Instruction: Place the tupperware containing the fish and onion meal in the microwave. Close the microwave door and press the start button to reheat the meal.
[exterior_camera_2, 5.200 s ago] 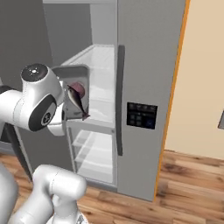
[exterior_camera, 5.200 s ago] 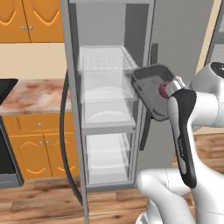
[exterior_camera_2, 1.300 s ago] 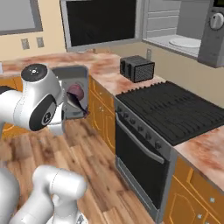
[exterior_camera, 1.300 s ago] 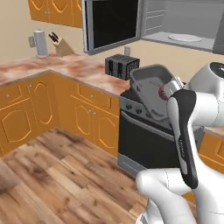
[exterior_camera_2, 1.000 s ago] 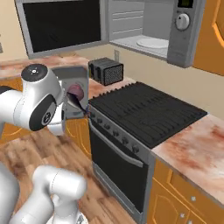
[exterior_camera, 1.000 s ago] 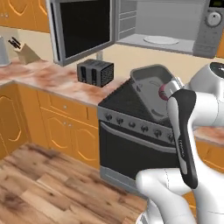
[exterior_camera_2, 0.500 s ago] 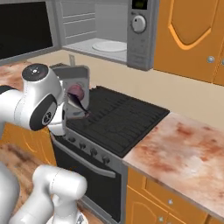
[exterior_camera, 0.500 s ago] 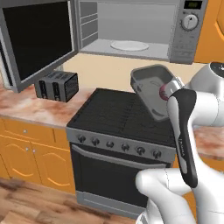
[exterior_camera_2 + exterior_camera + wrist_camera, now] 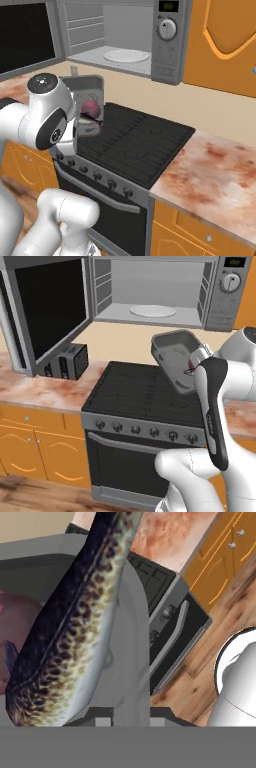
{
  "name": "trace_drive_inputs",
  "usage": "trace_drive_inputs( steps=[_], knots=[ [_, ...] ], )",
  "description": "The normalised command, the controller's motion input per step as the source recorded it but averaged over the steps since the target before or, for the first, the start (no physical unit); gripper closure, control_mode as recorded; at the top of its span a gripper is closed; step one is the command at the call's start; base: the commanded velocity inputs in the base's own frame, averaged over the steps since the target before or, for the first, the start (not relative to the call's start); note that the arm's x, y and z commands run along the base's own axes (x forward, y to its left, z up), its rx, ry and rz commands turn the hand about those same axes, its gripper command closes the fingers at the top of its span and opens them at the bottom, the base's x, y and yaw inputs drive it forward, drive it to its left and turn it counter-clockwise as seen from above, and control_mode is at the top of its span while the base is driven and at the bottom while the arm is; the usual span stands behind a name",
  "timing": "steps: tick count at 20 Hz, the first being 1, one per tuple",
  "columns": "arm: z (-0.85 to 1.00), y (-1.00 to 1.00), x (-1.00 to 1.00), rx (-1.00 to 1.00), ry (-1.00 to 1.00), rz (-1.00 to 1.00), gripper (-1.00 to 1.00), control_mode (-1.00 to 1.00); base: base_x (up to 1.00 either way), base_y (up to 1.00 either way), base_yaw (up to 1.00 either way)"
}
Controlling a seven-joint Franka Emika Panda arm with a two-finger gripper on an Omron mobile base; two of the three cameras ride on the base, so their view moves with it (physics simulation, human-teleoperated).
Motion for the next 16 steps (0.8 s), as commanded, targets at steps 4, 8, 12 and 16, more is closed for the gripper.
trace_drive_inputs(
  steps=[4, 8, 12, 16],
  knots=[
    [0.0, 0.0, 0.0, 0.0, 0.0, 0.0, 1.0, 1.0, 0.46, 0.31, -0.09],
    [0.0, 0.0, 0.0, 0.0, 0.0, 0.0, 1.0, 1.0, 0.51, 0.0, -0.15],
    [0.0, 0.0, 0.0, 0.0, 0.0, 0.0, 1.0, 1.0, 0.44, 0.13, -0.11],
    [0.0, 0.0, 0.0, 0.0, 0.0, 0.0, 1.0, 1.0, 0.33, 0.44, -0.04]
  ],
)
